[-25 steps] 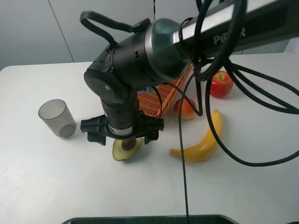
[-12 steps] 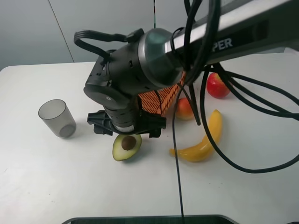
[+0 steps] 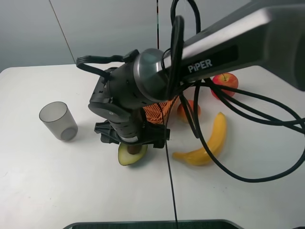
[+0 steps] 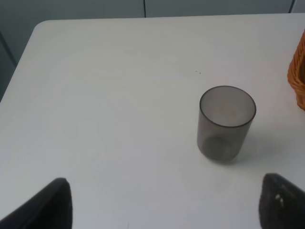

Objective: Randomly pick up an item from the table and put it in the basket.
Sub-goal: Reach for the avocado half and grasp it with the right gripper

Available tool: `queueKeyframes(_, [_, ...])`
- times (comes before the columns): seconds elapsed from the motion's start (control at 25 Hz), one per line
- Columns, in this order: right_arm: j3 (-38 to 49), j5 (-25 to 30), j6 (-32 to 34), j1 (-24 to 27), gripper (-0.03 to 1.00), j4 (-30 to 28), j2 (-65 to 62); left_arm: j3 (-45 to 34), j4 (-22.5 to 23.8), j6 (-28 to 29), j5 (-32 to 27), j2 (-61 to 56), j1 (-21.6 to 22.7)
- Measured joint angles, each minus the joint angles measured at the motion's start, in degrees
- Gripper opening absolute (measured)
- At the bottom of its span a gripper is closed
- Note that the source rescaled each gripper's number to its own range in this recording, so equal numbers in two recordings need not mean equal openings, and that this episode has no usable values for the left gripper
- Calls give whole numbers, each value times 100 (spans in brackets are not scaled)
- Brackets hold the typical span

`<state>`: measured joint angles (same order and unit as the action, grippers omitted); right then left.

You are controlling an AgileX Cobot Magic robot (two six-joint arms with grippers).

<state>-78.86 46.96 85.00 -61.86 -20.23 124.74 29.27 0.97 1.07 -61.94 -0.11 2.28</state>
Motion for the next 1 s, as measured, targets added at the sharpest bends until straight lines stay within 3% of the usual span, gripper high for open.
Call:
queueKeyframes(0.68, [0,-263,108,-3,100,0,87,0,0,0,0,0,0])
queueKeyframes(1.0, [0,-371,-161,-3,100,196,154,0,0,0,0,0,0])
